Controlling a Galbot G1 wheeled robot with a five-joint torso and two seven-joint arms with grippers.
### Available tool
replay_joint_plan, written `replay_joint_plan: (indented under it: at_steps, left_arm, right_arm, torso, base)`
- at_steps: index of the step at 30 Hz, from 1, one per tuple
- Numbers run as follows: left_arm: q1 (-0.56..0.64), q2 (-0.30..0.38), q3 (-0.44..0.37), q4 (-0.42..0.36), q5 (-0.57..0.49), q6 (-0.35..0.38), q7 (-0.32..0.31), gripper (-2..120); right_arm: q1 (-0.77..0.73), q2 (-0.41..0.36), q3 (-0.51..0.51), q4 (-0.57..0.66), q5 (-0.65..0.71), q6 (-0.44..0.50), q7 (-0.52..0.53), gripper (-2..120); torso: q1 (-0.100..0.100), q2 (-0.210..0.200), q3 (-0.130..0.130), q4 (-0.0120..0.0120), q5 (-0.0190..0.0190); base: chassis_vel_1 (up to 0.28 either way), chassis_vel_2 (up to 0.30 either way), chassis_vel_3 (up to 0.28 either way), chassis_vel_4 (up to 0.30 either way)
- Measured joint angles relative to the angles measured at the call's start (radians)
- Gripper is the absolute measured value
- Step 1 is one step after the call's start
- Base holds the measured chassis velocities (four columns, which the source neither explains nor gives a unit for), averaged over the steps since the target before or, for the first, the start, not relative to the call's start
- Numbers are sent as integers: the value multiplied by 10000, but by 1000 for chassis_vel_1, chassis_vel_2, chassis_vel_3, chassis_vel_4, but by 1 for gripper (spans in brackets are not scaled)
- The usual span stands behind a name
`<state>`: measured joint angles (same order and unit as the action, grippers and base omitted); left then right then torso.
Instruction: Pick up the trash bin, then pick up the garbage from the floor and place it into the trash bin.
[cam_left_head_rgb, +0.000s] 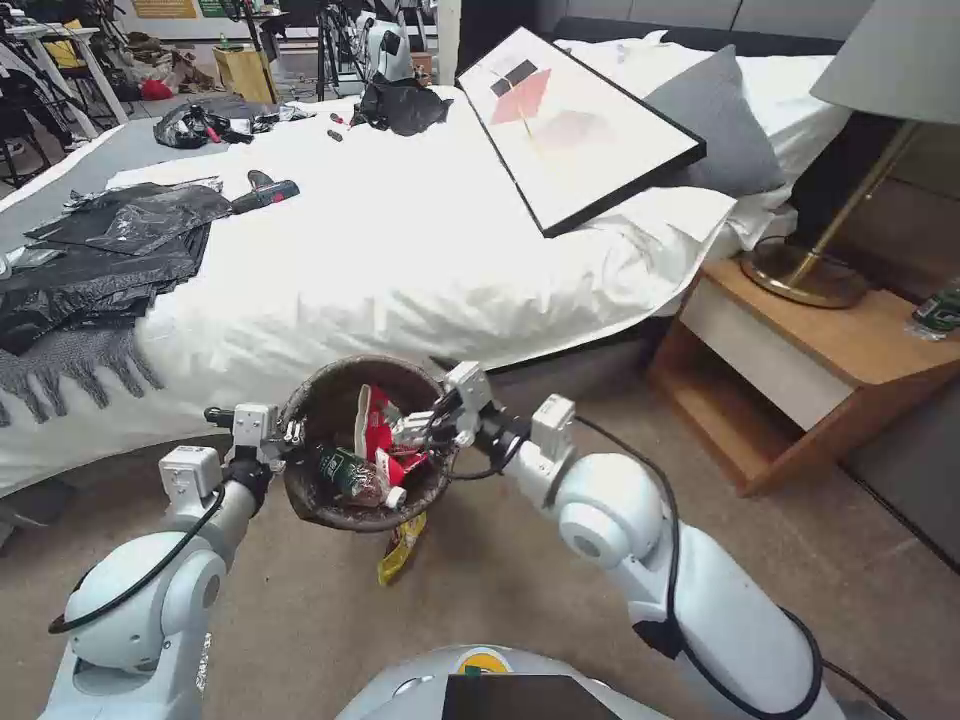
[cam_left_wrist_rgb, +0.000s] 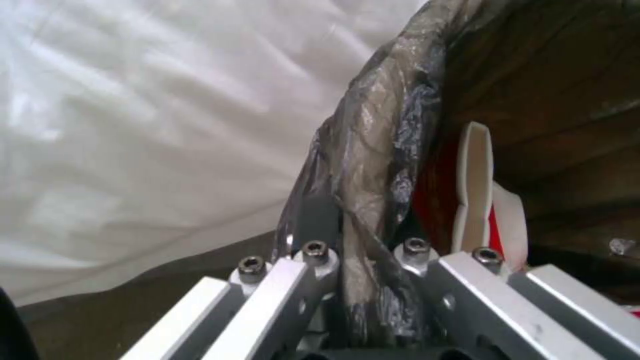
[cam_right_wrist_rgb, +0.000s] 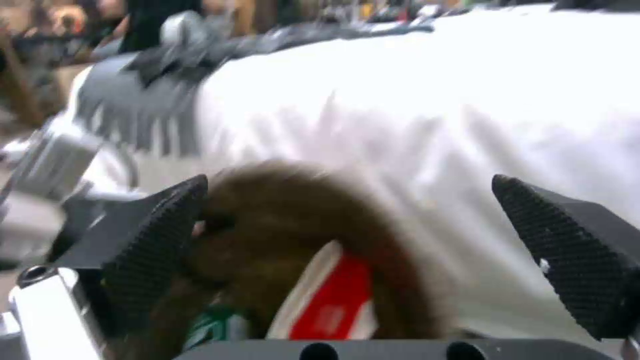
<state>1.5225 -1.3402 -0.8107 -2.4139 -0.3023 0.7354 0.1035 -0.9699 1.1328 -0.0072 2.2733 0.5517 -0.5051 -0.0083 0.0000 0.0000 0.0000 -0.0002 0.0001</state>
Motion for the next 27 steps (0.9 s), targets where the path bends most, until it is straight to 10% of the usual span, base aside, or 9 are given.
replay_joint_plan:
  at_steps: [27]
  left_arm:
    - [108,-94,-246,-62,-111,-1,-7,3]
  right_arm:
    - [-5051,2142,3791,-65,-4412,3947,926,100]
  torso:
    - [0,0,0,2,0]
  base:
    - [0,0,0,0]
